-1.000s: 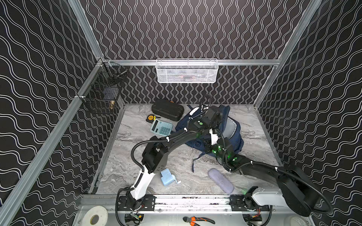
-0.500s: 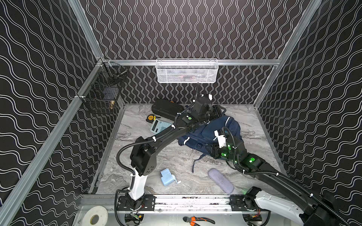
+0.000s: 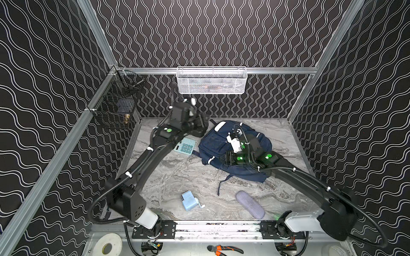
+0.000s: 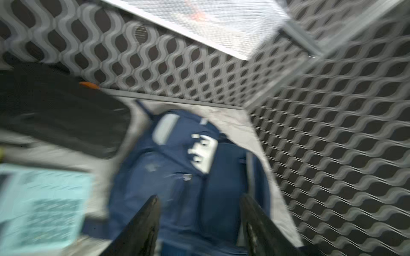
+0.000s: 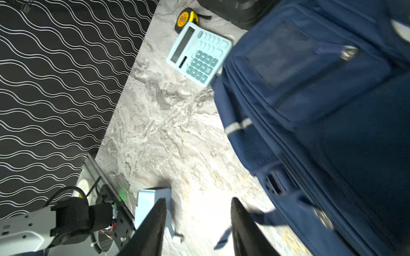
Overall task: Pack books, pencil case, and school supplies into a backpack
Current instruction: Pick up the calculator from the top-left of the table.
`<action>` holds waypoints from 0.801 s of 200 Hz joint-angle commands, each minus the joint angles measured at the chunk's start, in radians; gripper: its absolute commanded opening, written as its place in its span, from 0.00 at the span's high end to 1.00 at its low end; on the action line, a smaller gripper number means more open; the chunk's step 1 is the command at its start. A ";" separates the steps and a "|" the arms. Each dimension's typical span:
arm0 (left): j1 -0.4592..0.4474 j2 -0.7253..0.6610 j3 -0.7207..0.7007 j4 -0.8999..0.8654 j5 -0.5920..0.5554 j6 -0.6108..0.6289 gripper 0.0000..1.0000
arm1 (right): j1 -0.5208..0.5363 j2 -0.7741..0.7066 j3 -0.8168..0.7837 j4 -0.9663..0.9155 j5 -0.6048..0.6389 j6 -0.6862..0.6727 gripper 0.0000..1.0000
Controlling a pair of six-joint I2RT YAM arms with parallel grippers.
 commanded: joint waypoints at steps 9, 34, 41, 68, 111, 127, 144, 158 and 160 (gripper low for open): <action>0.199 -0.030 -0.104 -0.036 0.082 0.038 0.39 | 0.010 0.123 0.128 0.020 -0.070 0.008 0.50; 0.359 0.003 -0.182 0.019 0.158 0.019 0.38 | 0.023 0.226 0.225 0.006 -0.104 0.016 0.50; 0.389 0.020 -0.198 0.041 0.175 0.018 0.38 | 0.026 0.250 0.249 0.001 -0.119 0.019 0.50; 0.458 0.104 -0.234 0.118 0.214 0.035 0.38 | 0.042 0.322 0.332 -0.048 -0.156 0.021 0.49; 0.506 0.254 -0.275 0.280 0.248 0.039 0.39 | 0.046 0.364 0.396 -0.101 -0.175 0.009 0.49; 0.505 0.321 -0.265 0.298 0.266 0.069 0.40 | 0.046 0.368 0.395 -0.108 -0.176 0.004 0.49; 0.506 0.383 -0.258 0.306 0.291 0.093 0.42 | 0.046 0.374 0.390 -0.116 -0.179 0.005 0.49; 0.506 0.427 -0.251 0.311 0.327 0.115 0.44 | 0.046 0.384 0.394 -0.126 -0.188 -0.001 0.49; 0.507 0.432 -0.250 0.310 0.330 0.116 0.45 | 0.046 0.385 0.396 -0.128 -0.189 -0.004 0.49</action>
